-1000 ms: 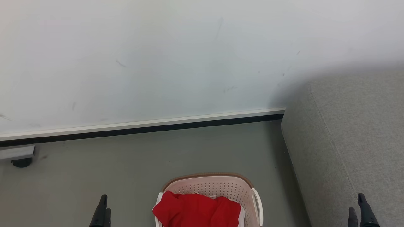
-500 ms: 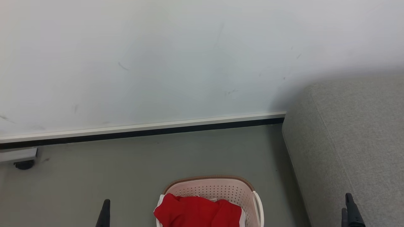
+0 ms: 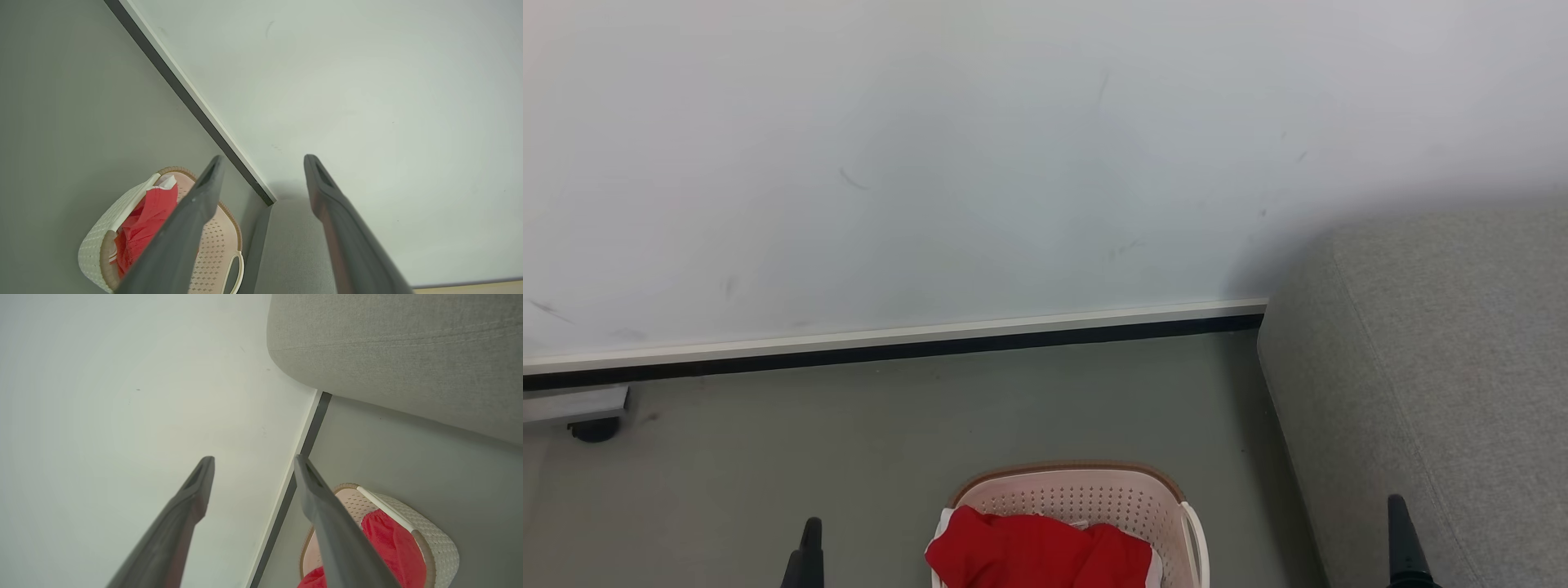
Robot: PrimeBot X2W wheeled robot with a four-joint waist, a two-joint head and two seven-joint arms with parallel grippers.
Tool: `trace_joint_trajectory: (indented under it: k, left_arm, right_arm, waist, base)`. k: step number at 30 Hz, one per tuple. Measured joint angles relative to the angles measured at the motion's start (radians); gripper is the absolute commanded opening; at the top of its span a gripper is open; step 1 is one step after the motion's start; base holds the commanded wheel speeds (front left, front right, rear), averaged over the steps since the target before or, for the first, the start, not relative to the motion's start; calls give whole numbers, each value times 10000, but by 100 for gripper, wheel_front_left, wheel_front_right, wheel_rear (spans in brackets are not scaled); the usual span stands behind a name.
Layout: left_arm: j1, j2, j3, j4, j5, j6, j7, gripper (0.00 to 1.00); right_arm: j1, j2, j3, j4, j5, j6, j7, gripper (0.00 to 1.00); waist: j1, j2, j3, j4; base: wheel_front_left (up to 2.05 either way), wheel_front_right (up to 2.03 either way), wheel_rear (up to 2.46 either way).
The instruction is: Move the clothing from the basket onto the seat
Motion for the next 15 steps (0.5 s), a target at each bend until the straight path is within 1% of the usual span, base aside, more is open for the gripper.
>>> trace_joint_trajectory:
  k: [6,15]
  left_arm:
    - [55,0,-217,-224,1398,115,-182,100]
    - [191,4,-274,-497,2740,339,-468,100]
  right_arm:
    - [-97,-4,207,142,-1296,0,-169,100]
    - [-176,-8,512,180,-2828,0,-272,100]
  waist:
    - [0,0,-38,21]
    - [0,0,-71,67]
  base:
    - [0,0,0]
    - [0,0,0]
